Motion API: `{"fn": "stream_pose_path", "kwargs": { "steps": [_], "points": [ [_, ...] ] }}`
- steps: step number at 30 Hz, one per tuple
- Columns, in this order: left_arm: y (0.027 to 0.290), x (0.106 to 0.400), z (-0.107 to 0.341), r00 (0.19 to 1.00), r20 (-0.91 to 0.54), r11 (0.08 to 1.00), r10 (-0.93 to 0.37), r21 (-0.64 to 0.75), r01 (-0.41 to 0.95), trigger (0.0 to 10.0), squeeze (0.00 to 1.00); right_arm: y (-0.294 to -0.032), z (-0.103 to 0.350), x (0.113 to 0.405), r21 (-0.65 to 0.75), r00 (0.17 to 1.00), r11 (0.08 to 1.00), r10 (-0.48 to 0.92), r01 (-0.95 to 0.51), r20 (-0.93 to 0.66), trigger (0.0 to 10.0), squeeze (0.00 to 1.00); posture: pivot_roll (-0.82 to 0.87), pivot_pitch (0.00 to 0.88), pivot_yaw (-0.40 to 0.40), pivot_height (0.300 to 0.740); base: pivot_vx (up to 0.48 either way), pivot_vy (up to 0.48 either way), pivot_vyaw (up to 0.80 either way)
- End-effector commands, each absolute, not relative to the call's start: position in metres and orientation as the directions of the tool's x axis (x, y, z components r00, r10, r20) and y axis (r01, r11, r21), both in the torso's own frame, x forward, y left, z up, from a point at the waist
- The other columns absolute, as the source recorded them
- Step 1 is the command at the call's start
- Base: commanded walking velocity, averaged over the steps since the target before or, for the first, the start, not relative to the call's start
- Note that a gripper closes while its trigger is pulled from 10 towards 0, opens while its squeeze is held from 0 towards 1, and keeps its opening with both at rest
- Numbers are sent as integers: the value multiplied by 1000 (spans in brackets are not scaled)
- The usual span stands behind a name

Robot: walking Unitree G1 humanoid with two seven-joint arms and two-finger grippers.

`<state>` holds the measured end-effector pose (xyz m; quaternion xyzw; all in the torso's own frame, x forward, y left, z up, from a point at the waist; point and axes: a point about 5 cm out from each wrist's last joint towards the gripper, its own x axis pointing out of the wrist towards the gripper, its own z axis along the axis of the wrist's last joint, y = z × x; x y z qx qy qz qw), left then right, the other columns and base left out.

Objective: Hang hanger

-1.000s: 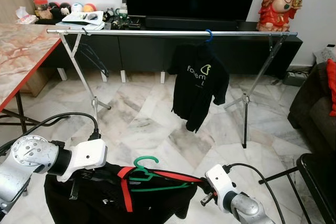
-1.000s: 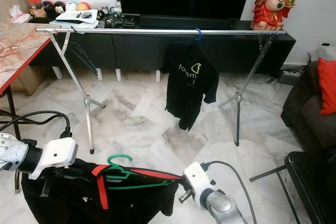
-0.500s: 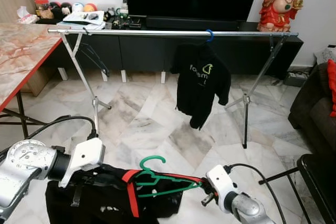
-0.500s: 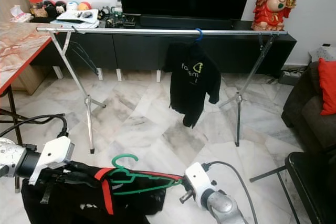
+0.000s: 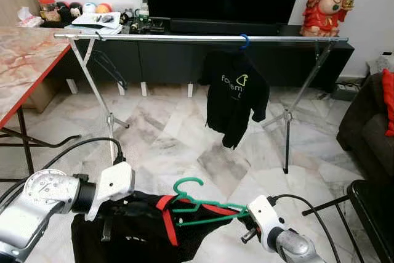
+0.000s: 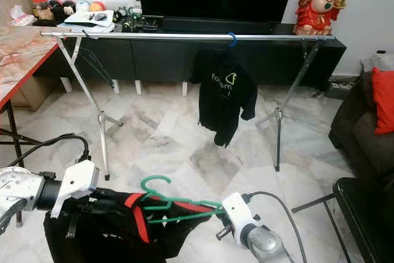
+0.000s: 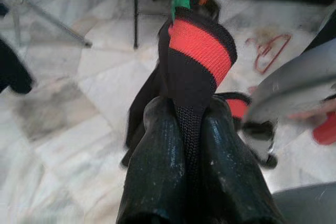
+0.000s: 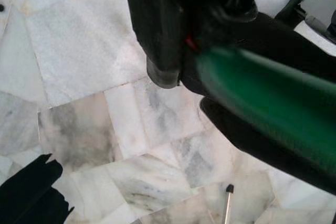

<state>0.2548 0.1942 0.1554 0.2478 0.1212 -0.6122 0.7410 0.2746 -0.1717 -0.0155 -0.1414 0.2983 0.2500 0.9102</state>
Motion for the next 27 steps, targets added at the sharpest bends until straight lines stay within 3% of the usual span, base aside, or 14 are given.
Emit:
{"fn": "stream_pose_path", "kwargs": {
  "steps": [1,7,8,9,10,11,18,21,26,27],
  "points": [
    [200,260,160,270,-518,157,-812,251,955,10000,0,-195,-23,265,-115,688,870,292,-480,-664,10000,910,85,44,-57,740,0,0,0],
    [200,260,160,270,-518,157,-812,251,955,10000,0,-195,-23,265,-115,688,870,292,-480,-664,10000,910,85,44,-57,740,0,0,0],
    [200,262,158,287,-516,178,-807,251,951,10000,0,-195,-23,265,-109,687,871,295,-479,-665,10000,1000,85,44,-57,740,0,0,0],
    [190,264,153,309,-496,206,-812,252,945,10000,0,-191,-24,264,-98,679,869,305,-486,-668,10000,1000,87,46,-54,740,0,0,0],
    [175,267,147,332,-458,237,-824,253,938,10000,0,-187,-26,262,-84,669,864,319,-496,-671,10000,694,87,46,-54,740,0,0,0],
    [171,267,145,339,-445,246,-829,255,935,10000,0,-186,-27,262,-84,668,863,321,-499,-672,10000,0,87,47,-52,740,0,0,0],
    [161,265,134,331,-447,246,-831,238,939,10000,0,-189,-18,271,-106,701,870,311,-482,-641,10000,0,87,48,-47,740,0,0,0],
    [158,266,112,338,-547,227,-766,262,938,10000,0,-189,-11,276,-134,686,826,351,-547,-637,10000,0,81,50,-41,740,0,0,0],
    [152,274,97,396,-568,259,-722,309,915,10000,0,-194,-13,270,-125,589,737,413,-664,-695,10000,0,70,52,-36,740,0,0,0],
    [150,279,95,447,-555,291,-702,349,891,10000,0,-197,-18,260,-112,505,666,433,-738,-747,10000,0,66,54,-35,740,0,0,0]
  ]
}}
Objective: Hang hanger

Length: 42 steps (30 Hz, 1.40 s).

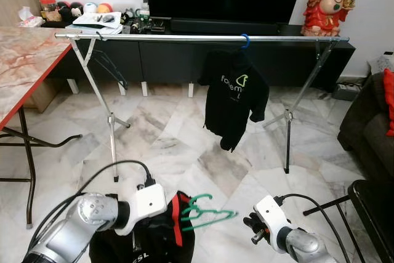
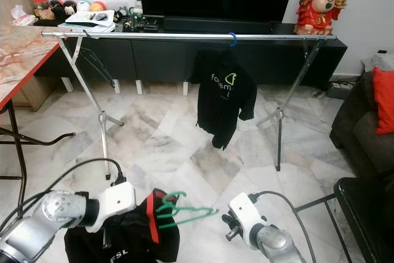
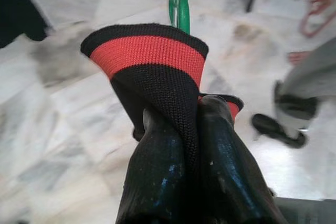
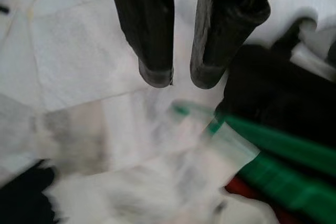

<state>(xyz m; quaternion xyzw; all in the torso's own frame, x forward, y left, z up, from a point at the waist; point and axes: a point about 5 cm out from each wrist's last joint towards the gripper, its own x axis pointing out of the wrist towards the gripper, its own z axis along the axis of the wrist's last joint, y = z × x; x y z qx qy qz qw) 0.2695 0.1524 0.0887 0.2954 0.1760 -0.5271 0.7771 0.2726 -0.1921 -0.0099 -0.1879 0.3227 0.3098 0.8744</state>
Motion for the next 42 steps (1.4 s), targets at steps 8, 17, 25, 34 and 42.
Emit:
{"fn": "stream_pose_path", "kwargs": {
  "steps": [8,17,25,34,42],
  "points": [
    [141,274,84,372,-615,188,-695,344,920,10000,0,-201,4,258,-31,422,540,620,-841,-662,10000,0,70,59,-35,740,0,0,0],
    [123,271,86,233,-665,9,-710,321,947,10000,0,-193,65,281,-10,377,410,829,-912,-414,10000,0,52,48,-32,740,0,0,0],
    [116,279,100,214,-667,-54,-713,357,932,10000,0,-186,49,260,74,145,217,834,-973,-532,10000,0,63,42,-35,740,0,0,0],
    [107,283,107,184,-668,-101,-721,364,926,10000,0,-181,39,264,-33,177,199,771,-980,-611,10000,0,64,22,-29,740,0,0,0],
    [100,283,109,169,-664,-120,-728,366,923,10000,0,-173,45,274,-126,248,215,796,-968,-552,10000,0,62,4,-32,740,0,0,0]
  ]
}}
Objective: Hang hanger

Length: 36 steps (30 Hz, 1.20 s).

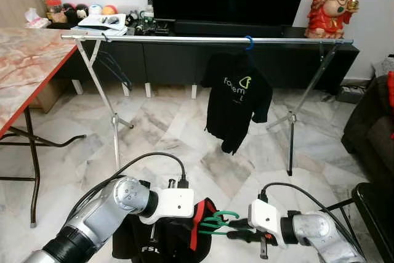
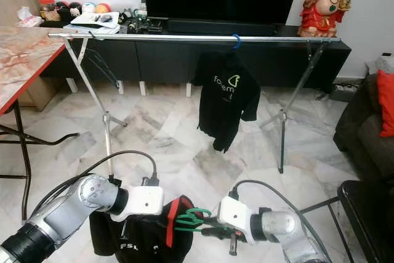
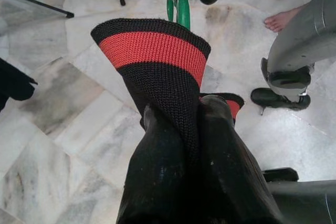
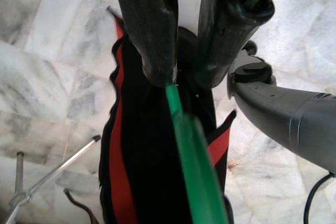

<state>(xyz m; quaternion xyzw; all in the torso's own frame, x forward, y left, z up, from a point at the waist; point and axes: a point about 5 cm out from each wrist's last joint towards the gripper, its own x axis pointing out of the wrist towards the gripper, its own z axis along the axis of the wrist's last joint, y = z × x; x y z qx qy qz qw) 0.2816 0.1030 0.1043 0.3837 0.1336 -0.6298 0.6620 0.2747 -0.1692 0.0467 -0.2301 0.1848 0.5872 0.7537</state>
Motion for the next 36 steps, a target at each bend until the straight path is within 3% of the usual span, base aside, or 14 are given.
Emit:
{"fn": "stream_pose_path", "kwargs": {
  "steps": [1,10,19,23,36],
  "points": [
    [100,283,109,169,-663,-120,-729,367,922,10000,0,-172,46,274,-123,241,208,802,-970,-547,10000,0,62,2,-33,740,0,0,0],
    [96,285,110,171,-659,-123,-732,376,919,10000,0,-170,39,266,-110,167,126,810,-986,-563,10000,0,65,11,-43,740,0,0,0],
    [95,286,112,181,-659,-125,-730,389,913,10000,0,-166,39,273,-221,246,142,784,-965,-570,10000,0,71,26,-49,740,0,0,0],
    [95,285,113,184,-657,-123,-731,392,912,10000,0,-168,44,280,-277,325,202,785,-939,-527,10000,0,71,26,-49,740,0,0,0],
    [103,289,108,210,-671,-92,-711,386,918,10000,0,-194,50,266,-212,294,212,803,-954,-519,10000,0,59,43,-52,740,0,0,0]
  ]
}}
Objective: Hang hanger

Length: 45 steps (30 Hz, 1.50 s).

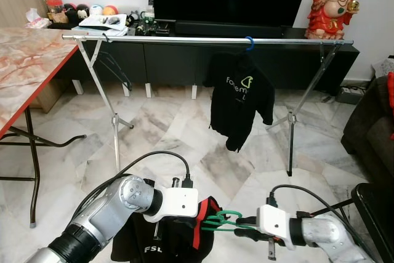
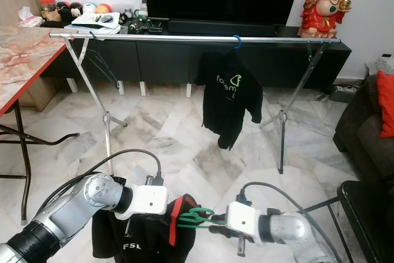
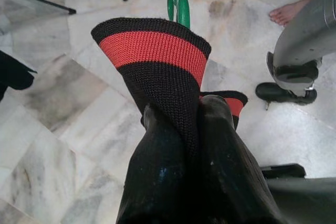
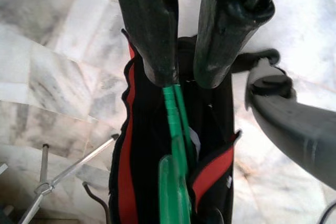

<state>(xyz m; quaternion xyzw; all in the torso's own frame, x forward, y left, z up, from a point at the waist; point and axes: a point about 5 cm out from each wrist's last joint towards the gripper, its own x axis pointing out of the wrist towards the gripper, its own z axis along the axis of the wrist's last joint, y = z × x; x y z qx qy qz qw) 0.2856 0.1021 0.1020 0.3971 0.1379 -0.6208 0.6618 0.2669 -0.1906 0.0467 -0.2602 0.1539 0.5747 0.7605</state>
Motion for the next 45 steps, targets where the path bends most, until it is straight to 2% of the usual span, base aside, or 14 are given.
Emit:
{"fn": "stream_pose_path", "kwargs": {
  "steps": [1,3,4,5,6,8,11,21,22,23,24,32,45],
  "points": [
    [103,289,107,210,-673,-93,-710,385,918,10000,0,-194,50,265,-211,294,213,805,-954,-516,10000,0,59,43,-52,740,0,0,0],
    [102,289,107,209,-673,-95,-710,385,918,10000,0,-194,51,266,-224,311,226,803,-948,-508,10000,0,59,43,-52,740,0,0,0],
    [102,289,107,207,-671,-95,-711,385,918,10000,0,-194,51,267,-229,322,236,802,-944,-504,10000,165,55,45,-51,740,0,0,0],
    [101,289,108,206,-671,-97,-712,385,918,10000,0,-193,50,266,-226,320,235,802,-945,-504,10000,165,55,45,-51,740,0,0,0],
    [100,289,109,207,-669,-99,-714,389,916,10000,0,-191,48,266,-201,307,236,808,-951,-504,10000,1000,55,45,-51,740,0,0,0],
    [100,289,109,208,-667,-99,-715,391,915,10000,0,-188,46,264,-177,279,218,818,-960,-503,10000,1000,64,46,-52,740,0,0,0],
    [99,289,109,208,-666,-100,-716,393,914,10000,0,-186,45,264,-192,280,210,814,-959,-508,10000,1000,64,46,-52,740,0,0,0],
    [97,287,110,200,-665,-110,-720,393,913,10000,0,-180,47,274,-293,335,203,778,-934,-531,10000,1000,69,47,-53,740,0,0,0],
    [96,287,110,199,-663,-112,-721,396,912,10000,0,-178,46,275,-303,340,200,775,-932,-533,10000,600,69,47,-53,740,0,0,0],
    [95,287,111,198,-662,-115,-723,398,910,10000,0,-177,45,275,-305,340,198,774,-931,-534,10000,243,69,47,-53,740,0,0,0],
    [93,287,112,194,-659,-121,-727,400,908,10000,0,-174,45,275,-305,342,203,778,-931,-527,10000,0,69,47,-53,740,0,0,0],
    [87,284,115,178,-650,-142,-738,408,902,10000,0,-163,40,275,-285,315,186,792,-940,-522,10000,0,69,47,-53,740,0,0,0],
    [81,282,119,165,-640,-161,-750,419,893,10000,0,-157,29,274,-282,320,189,771,-941,-550,10000,0,85,47,-55,740,0,0,0]
  ]
}}
